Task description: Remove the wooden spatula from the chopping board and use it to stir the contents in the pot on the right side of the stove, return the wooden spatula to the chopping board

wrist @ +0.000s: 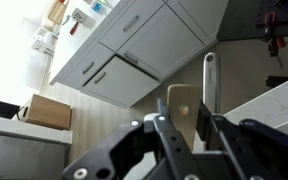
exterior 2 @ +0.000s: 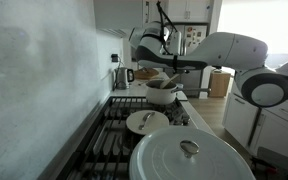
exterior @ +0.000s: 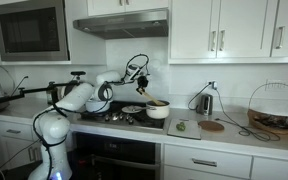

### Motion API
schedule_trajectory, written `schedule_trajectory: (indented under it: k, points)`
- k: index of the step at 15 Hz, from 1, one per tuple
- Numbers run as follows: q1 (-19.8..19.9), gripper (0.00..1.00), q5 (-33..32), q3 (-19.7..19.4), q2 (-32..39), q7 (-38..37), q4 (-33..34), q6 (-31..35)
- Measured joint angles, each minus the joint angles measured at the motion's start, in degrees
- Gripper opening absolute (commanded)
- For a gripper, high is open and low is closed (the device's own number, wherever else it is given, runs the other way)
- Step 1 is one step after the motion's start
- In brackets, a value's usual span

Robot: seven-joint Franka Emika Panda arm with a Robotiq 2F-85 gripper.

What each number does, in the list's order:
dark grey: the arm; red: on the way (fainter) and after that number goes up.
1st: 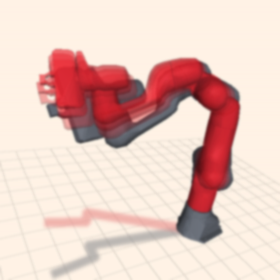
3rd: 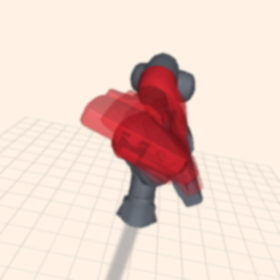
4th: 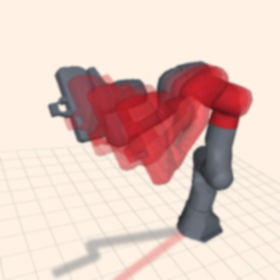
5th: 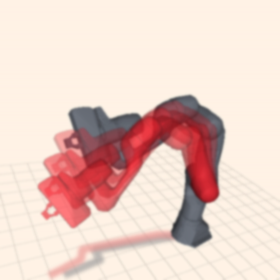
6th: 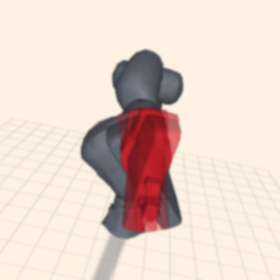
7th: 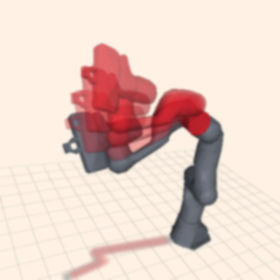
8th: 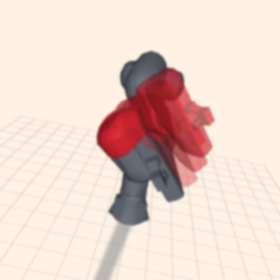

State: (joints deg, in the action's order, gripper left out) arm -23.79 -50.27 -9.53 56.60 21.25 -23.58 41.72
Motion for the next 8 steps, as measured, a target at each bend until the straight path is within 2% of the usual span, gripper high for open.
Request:
schedule_trajectory:
  k: [4, 8]
  points:
    - [0.1, 0.07, 0.7, 0.4, 0.0, 0.0, 0.1, 0.0]
    - [0.8, 0.07, 4.1, 1.7, -0.2, -0.1, 0.9, 0.0]
